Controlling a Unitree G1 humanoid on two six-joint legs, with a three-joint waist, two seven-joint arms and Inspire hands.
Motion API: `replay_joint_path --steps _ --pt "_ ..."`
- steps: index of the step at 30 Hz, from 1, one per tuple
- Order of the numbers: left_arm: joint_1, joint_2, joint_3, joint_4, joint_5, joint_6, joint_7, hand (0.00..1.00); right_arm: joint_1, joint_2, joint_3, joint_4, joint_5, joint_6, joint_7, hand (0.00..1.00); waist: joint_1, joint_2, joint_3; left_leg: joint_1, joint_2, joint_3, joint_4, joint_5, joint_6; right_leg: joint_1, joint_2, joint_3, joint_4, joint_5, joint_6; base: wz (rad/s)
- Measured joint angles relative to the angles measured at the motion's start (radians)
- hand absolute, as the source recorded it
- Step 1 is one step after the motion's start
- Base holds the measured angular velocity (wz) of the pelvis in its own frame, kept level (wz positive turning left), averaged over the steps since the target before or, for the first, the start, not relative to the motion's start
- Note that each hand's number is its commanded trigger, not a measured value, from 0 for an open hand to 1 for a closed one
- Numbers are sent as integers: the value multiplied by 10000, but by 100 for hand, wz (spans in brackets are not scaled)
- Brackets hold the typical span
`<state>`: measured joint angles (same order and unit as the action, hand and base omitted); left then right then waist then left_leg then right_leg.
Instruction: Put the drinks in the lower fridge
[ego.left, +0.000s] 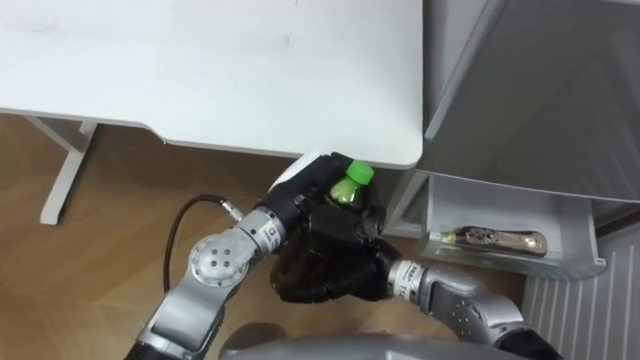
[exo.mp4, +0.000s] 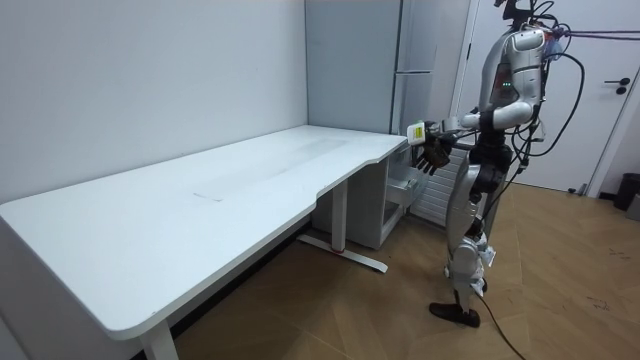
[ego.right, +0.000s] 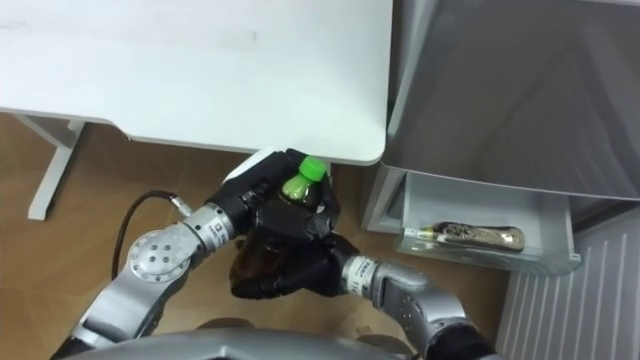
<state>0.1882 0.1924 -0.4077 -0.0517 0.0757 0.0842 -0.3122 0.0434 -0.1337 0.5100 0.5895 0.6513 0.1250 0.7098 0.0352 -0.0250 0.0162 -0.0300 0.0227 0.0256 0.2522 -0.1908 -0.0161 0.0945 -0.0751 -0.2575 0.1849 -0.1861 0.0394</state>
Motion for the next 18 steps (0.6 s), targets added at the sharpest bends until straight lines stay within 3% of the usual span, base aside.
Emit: replay_joint_path --steps 7,12,18 --pt "-1 -12 -199 -15 3 4 238 100 -7 -15 123 98 227 1 -344 100 3 93 -68 -99 1 4 49 1 1 -87 -3 9 10 1 0 0" --pt "-3 -165 -140 -14 -266 230 599 100 5 -33 309 101 228 -370 -367 100 6 106 -70 -105 1 13 39 1 1 -95 -2 16 7 1 0 0" --pt "-1 -181 -124 -14 -320 255 720 100 0 -12 391 102 231 -471 -421 100 9 105 -69 -100 0 13 54 1 1 -95 -2 14 5 1 0 0"
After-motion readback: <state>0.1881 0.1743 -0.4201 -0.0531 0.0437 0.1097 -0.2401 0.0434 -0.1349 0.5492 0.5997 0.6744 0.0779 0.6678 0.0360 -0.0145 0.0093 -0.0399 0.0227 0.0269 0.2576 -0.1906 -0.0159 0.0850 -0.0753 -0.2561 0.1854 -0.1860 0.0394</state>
